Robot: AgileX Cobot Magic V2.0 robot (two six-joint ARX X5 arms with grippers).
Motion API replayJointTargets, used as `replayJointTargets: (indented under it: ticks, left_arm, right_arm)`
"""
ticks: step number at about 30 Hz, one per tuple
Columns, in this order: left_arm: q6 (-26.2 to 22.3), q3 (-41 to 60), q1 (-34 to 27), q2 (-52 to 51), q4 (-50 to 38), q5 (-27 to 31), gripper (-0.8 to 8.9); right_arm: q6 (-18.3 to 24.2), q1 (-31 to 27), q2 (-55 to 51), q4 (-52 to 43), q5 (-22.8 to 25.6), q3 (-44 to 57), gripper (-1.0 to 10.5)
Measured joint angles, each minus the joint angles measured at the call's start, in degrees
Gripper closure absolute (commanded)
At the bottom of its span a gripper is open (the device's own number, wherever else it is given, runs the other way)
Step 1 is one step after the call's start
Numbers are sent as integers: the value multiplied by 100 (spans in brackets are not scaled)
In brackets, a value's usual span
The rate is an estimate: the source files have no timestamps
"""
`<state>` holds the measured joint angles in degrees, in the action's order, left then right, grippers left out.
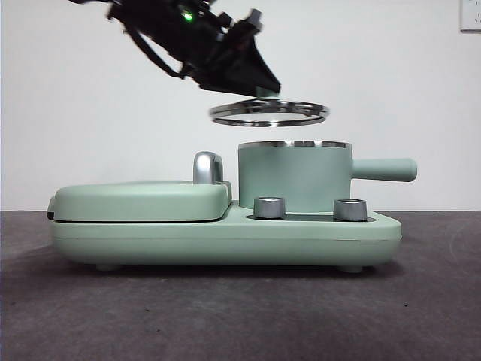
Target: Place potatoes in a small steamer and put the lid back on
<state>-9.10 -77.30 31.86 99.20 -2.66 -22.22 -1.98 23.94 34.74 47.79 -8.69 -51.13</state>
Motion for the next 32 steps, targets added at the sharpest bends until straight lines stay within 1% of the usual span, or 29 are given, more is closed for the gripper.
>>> replayJointTargets:
  ticks: [3, 12, 20, 24, 32]
  left_arm:
    - [-39, -330, 50, 269, -31, 0, 799]
    - [-57, -931, 144, 798, -66, 0, 799]
    - [-140, -955, 142, 896, -129, 0, 799]
    - [-175, -964, 142, 992, -315, 2, 799]
    - [-184, -964, 142, 1178, -273, 0, 799]
  right_arm:
    - [0, 0, 0, 111, 122, 0, 672]
    - [0, 0, 0, 181, 140, 0, 672]
    - [0, 0, 0, 181, 142, 0, 672]
    - [0, 0, 0, 181, 142, 0, 672]
    - [0, 0, 0, 181, 142, 0, 672]
